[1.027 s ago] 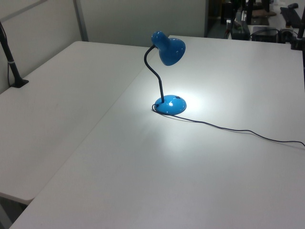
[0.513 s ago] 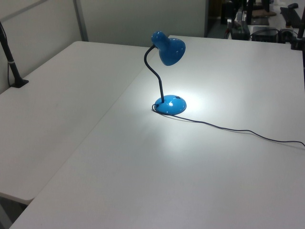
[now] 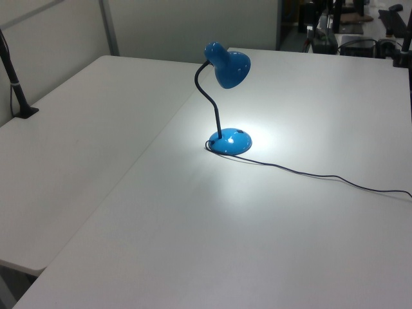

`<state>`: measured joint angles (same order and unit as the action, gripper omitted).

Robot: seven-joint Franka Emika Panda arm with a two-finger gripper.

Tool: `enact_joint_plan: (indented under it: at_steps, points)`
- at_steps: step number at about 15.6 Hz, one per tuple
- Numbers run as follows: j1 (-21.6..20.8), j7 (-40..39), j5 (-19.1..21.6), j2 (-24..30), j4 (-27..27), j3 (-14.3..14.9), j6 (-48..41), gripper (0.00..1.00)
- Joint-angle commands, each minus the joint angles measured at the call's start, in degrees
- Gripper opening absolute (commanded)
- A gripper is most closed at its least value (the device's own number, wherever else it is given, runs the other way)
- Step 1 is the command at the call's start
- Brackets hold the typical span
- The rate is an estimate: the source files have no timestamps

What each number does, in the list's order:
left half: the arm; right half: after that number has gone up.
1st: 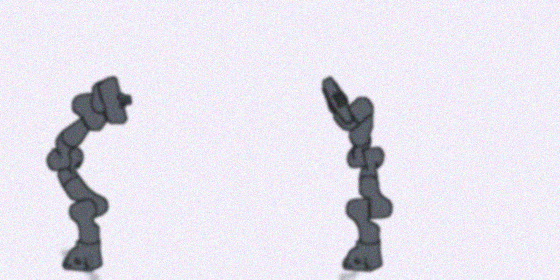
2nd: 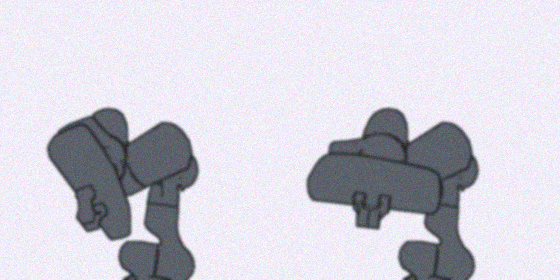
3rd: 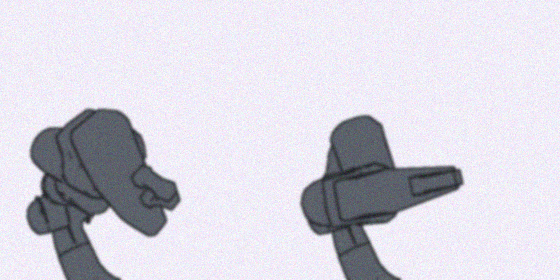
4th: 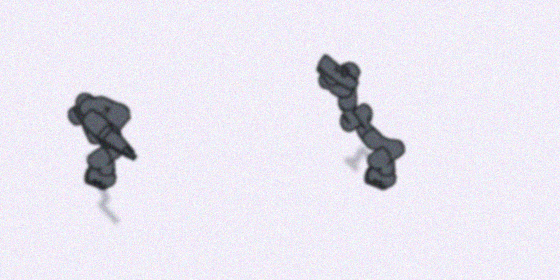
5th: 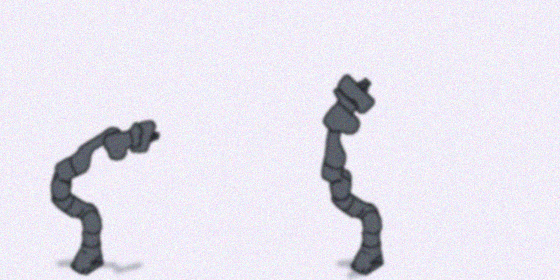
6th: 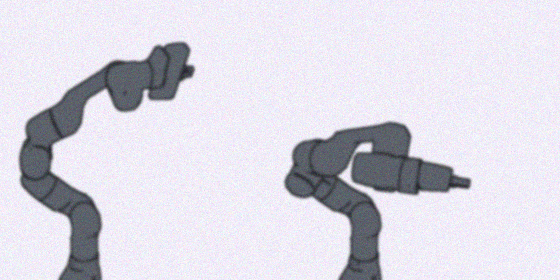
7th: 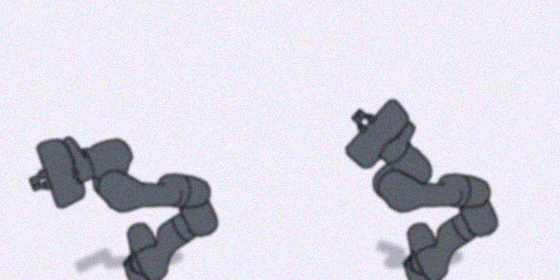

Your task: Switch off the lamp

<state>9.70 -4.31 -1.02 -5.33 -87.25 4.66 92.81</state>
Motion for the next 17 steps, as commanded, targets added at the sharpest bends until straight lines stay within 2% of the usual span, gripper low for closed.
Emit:
enact_joint_plan:
  at_steps: [1, 2, 3, 4, 7, 11, 14, 17]
  points:
    - [0.05, -0.69, 1.46, 0.67, 0.24, -0.09, -1.93, 0.52]
    - [0.14, -2.96, 3.11, 0.67, 0.33, -0.01, -1.75, 0.24]
    - [0.75, -5.77, 5.74, 0.67, 0.42, 0.17, -1.93, 0.08]
    - [1.37, -7.54, 7.86, 1.02, 0.16, 0.43, -2.1, 0.01]
    - [1.2, -9.04, 8.93, 0.68, 0.15, 0.08, -0.88, 0.0]
    - [-0.56, -17.73, 8.93, 0.05, -1.25, -0.53, 1.24, 0.0]
    - [-0.56, -25.11, 12.26, -1.0, -2.21, -0.53, 1.41, 0.0]
    - [-0.74, -31.88, 14.55, -0.91, -6.25, -0.53, 5.61, 0.0]
